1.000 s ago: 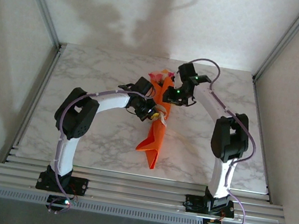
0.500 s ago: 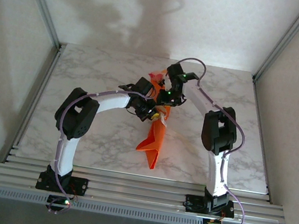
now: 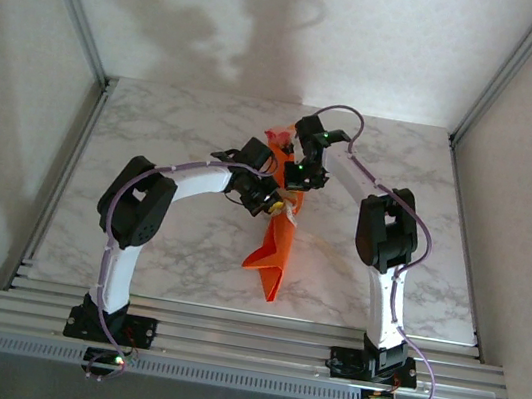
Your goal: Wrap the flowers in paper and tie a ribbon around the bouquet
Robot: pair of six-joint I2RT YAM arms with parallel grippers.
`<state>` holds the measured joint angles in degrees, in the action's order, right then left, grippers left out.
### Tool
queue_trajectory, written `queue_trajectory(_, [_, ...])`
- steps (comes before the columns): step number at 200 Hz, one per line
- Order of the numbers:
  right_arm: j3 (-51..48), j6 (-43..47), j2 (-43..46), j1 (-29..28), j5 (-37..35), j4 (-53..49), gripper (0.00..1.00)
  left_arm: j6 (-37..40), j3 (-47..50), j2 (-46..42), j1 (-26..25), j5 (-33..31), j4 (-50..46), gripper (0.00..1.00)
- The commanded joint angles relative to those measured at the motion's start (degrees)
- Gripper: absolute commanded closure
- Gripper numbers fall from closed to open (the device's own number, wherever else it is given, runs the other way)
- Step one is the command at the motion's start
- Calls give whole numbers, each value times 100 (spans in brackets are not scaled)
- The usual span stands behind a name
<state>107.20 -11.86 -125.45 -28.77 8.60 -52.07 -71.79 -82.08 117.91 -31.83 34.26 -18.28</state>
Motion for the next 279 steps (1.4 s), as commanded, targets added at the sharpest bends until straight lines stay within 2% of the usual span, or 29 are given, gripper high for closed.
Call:
queue_trajectory(1, [-81,-107,291,-41,-128,26,100,-1,-171,114,-60,-25,-132,100])
queue_trajectory(35, [-357,-121,636,-32,-107,154,100,7,-206,142,-69,-21,-154,100])
queue_trajectory(56, [-578,-16,837,-34,-161,177,79,8,-229,151,-74,-16,-161,100])
queue_trajectory(66, [-785,42,956,-33,-203,246,72,7,-242,153,-77,-17,-160,100])
queue_trajectory(104, [-1219,111,1056,-32,-110,415,67,16,-257,164,-90,-17,-181,100])
queue_trajectory(178, [-465,-124,415,-45,31,141,70,7,-247,167,-121,-33,-179,100])
queue_trajectory(226, [-548,-317,328,-41,-6,132,75,-19,-255,158,-139,-42,-149,100])
queue_trajectory(238, [-550,-352,328,-42,-23,143,80,-13,-255,164,-139,-34,-149,100])
queue_trajectory(251, [-567,-400,365,-44,-116,139,94,-14,-253,155,-141,-33,-157,100])
queue_trajectory(259, [-598,-405,423,-43,-150,169,99,-19,-255,160,-139,-33,-150,100])
queue_trajectory(279, [-659,-477,596,-41,-250,216,100,-11,-254,155,-139,-41,-165,100])
